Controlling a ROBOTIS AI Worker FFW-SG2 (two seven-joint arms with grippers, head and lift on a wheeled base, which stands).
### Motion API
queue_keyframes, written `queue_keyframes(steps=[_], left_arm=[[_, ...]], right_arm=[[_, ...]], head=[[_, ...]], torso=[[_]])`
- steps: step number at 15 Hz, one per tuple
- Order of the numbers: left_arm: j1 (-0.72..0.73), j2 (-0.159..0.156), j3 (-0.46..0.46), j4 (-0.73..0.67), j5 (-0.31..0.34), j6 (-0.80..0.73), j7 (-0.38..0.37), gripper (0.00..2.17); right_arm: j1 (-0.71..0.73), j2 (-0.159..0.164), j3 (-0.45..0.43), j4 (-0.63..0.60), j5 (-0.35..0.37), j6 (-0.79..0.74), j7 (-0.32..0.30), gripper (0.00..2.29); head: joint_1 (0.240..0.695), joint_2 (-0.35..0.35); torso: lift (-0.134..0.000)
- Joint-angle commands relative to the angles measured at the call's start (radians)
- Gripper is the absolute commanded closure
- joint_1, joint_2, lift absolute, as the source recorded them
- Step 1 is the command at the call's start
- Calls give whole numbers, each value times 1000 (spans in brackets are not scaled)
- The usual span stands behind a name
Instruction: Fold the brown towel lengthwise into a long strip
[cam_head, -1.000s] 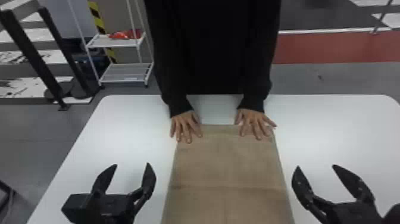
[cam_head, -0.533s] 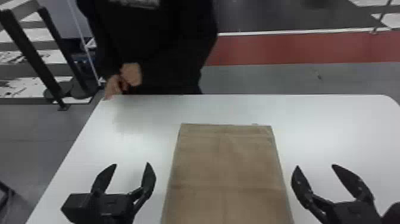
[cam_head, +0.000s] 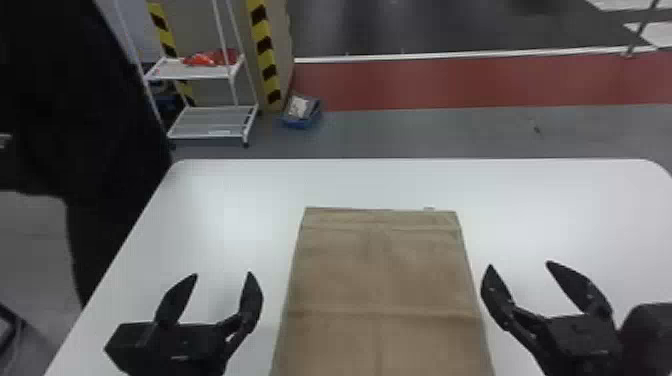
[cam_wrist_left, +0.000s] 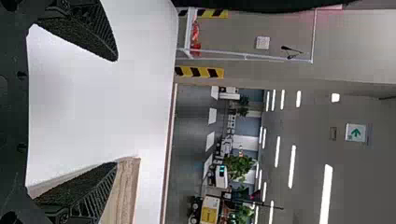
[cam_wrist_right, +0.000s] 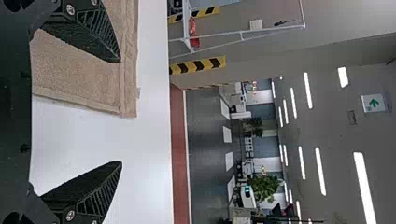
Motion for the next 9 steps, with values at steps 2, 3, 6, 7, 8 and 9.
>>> queue_keyframes(steps=[2, 3, 6, 7, 8, 9], left_arm=[[0, 0, 6, 4, 0, 3, -7, 76], [-2, 0, 8, 7, 0, 3, -12, 76], [-17, 0, 6, 17, 2, 15, -20, 76], [-28, 0, 5, 23, 2, 18, -24, 76], [-37, 0, 2, 29, 2, 25, -32, 76], [-43, 2, 0, 34, 2, 28, -35, 76]], right_arm=[[-151, 1, 19, 96, -7, 110, 1, 103], [-191, 1, 26, 127, -7, 135, 1, 100], [-318, 1, 48, 242, -6, 202, 2, 93], [-358, 1, 54, 277, -6, 236, 2, 93], [-384, 1, 60, 303, -4, 251, 2, 93], [-407, 1, 65, 324, 0, 264, 2, 93]], head=[[695, 110], [695, 112], [695, 128], [695, 131], [695, 134], [695, 136]], torso=[[-116], [-116], [-116], [-116], [-116], [-116]])
